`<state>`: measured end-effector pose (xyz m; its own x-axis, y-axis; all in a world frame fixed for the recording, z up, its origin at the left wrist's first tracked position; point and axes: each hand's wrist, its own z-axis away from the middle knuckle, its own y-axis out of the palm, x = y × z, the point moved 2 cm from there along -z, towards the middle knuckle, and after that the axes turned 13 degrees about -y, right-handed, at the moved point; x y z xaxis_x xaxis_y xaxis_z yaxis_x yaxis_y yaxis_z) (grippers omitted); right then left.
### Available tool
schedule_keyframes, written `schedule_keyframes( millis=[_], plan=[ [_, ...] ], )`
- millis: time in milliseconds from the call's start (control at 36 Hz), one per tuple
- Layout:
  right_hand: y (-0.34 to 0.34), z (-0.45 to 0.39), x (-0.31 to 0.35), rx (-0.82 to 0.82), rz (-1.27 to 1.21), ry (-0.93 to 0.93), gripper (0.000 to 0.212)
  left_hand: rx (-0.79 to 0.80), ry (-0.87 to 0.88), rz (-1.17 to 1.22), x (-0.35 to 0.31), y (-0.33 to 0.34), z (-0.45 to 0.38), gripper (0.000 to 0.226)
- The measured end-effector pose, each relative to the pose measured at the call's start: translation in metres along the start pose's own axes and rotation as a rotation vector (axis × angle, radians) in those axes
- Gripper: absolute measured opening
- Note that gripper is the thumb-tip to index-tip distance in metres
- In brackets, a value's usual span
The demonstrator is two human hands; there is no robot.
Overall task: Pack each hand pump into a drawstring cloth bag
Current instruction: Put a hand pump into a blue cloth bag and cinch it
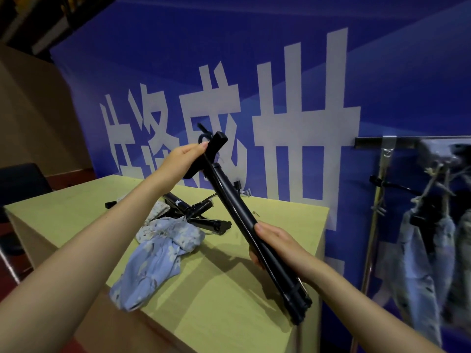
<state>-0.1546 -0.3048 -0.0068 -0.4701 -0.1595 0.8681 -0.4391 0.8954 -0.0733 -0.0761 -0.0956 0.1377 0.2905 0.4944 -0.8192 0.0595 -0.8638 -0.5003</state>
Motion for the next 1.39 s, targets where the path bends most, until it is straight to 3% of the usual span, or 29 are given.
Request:
schedule_keyframes(
  millis=[194,306,1056,1139,1278,1389],
  plan=[
    [-0.004,0.002,-0.007,-0.012,-0.059,0.024,0.032,0.065,0.003,0.059,0.006,-0.006,0.004,0.024],
    [-0.004,-0.001,-0.009,-0.029,-0.121,0.035,0.033,0.042,0.021,0.067,0.003,-0.006,0.006,0.032],
    [-0.008,0.003,-0.02,-0.004,-0.232,0.05,0.045,0.044,0.045,0.08,-0.005,0.004,0.002,0.023],
    [-0.009,0.003,-0.023,0.001,-0.253,0.055,0.051,0.037,0.018,0.063,-0.003,0.006,-0.002,0.022],
    [-0.01,0.004,-0.028,0.007,-0.237,0.046,0.084,0.031,-0.014,0.085,0.0,0.013,-0.005,0.032],
    [-0.011,0.006,-0.029,0.01,-0.223,0.043,0.087,0.006,-0.006,0.108,0.001,0.017,-0.005,0.033]
  ],
)
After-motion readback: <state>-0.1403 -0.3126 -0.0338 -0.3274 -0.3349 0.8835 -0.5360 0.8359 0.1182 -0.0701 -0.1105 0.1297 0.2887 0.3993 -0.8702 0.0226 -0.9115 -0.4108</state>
